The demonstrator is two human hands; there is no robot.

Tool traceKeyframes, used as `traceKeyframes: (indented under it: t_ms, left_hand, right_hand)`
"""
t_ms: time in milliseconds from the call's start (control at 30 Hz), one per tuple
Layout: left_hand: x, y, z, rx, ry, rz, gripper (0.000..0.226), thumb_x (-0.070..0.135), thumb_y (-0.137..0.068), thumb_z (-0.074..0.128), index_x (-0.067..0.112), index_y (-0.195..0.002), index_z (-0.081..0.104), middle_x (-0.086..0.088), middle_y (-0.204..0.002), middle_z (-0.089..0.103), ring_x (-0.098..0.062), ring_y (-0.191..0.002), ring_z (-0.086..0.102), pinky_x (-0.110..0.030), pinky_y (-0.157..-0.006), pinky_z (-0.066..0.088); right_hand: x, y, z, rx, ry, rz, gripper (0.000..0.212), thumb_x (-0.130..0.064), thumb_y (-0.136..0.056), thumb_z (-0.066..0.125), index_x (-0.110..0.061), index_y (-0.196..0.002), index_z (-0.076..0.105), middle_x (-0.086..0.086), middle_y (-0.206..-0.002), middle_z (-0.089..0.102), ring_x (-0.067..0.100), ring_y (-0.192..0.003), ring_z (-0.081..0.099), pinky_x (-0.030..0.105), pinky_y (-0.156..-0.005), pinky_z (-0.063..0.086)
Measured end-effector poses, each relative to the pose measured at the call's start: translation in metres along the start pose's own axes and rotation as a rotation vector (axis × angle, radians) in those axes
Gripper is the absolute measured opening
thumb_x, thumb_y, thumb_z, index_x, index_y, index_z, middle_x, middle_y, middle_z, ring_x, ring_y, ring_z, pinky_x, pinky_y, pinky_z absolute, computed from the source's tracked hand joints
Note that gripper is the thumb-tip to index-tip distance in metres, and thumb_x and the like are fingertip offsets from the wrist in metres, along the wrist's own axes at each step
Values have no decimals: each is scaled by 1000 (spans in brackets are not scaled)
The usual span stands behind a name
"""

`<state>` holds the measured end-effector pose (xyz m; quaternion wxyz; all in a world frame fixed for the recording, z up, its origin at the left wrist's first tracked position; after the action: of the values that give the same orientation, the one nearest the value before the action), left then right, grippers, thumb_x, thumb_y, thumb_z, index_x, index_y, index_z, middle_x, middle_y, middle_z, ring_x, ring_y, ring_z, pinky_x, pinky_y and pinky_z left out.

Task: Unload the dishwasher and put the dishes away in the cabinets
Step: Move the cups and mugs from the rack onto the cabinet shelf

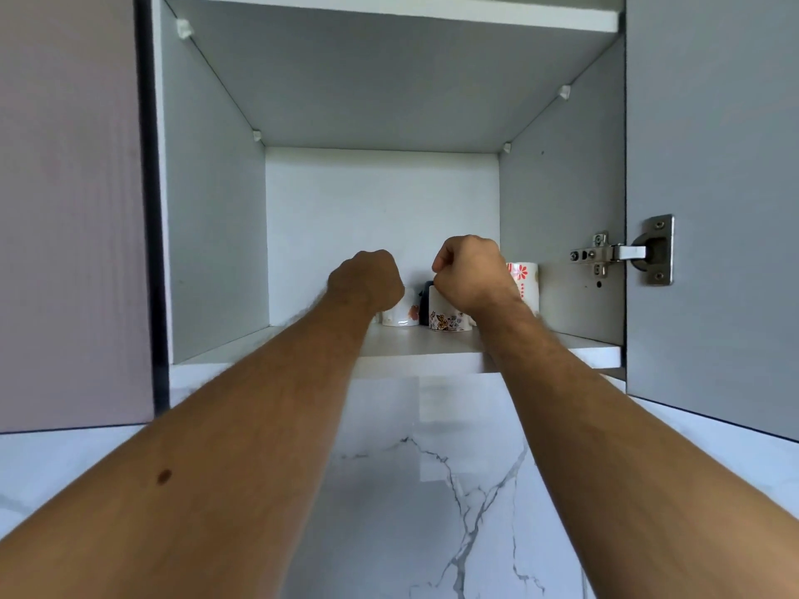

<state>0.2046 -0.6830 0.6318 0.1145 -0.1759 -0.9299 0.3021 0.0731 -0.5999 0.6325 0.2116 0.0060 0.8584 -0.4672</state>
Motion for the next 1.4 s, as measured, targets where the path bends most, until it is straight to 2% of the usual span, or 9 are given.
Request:
traceKeyframes:
  t_ms: [100,233,333,500,700,933,1167,1267,1400]
  left_hand:
    - [6,30,-14,113,81,-14,26,19,-91,47,13,-112,60,-11,-117,62,-33,-110,58,-34,-79,43]
    - [12,73,-40,214,120,49,29,12,-84,50,17,-108,65,-5,-113,64,-30,-109,57,-36,-82,48]
    - [15,106,-59,251,159,69,29,11,-86,54,19,-112,65,-5,-116,61,-28,-113,53,-38,-84,48]
    - [18,165,-72,282,232,90,26,11,-87,53,19,-110,63,-6,-110,59,-28,-110,50,-38,-84,48]
    - [22,245,-70,301,341,138,32,5,-80,54,23,-105,62,-1,-105,60,-24,-104,51,-33,-76,42]
    - [34,334,-40,154,423,102,41,5,-77,55,25,-110,64,4,-112,63,-21,-108,53,-31,-86,41]
    - [62,426,1,-5,437,116,49,7,-78,54,26,-122,64,0,-120,64,-24,-113,54,-33,-96,41]
    - [77,466,22,-53,496,104,52,5,-79,52,25,-125,63,0,-125,63,-24,-118,53,-34,-100,43]
    - [106,524,59,-113,508,145,48,7,-81,54,22,-125,65,-4,-123,65,-27,-115,54,-37,-96,47]
  right_hand:
    - [-12,17,-12,59,46,-59,23,-2,-75,53,-15,-87,67,6,-104,62,29,-90,60,33,-75,51]
    - [-23,49,-31,107,94,-71,24,-3,-78,51,-14,-91,67,6,-104,59,32,-88,59,32,-69,45]
    - [-33,72,-46,104,112,-64,21,-7,-79,54,-15,-93,68,6,-105,60,31,-90,60,32,-73,47]
    - [-50,113,-75,110,192,-32,21,-9,-84,53,-17,-96,68,4,-109,59,32,-94,59,31,-69,40]
    - [-49,183,-103,71,274,7,23,-8,-80,55,-15,-97,69,11,-104,62,37,-91,61,37,-77,53]
    - [-35,276,-136,25,295,167,27,-7,-78,52,-16,-97,70,8,-105,63,32,-94,60,33,-77,51]
    - [3,391,-173,-102,365,426,38,-5,-77,47,-17,-107,66,5,-110,60,30,-93,56,31,-69,45]
    - [24,444,-190,-153,421,516,42,-6,-76,48,-19,-111,66,5,-113,61,31,-96,59,29,-72,41]
    - [55,520,-212,-226,496,579,38,-11,-76,49,-21,-109,67,9,-114,64,35,-98,63,35,-82,51]
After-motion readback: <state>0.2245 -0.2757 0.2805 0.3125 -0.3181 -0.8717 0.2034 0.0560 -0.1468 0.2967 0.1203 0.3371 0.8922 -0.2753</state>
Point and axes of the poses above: each hand's wrist, its own y-axis away from the middle knuckle, its own z-axis out of the palm, x = y × z, the point moved 5 cm from there along -y, towards the middle knuckle
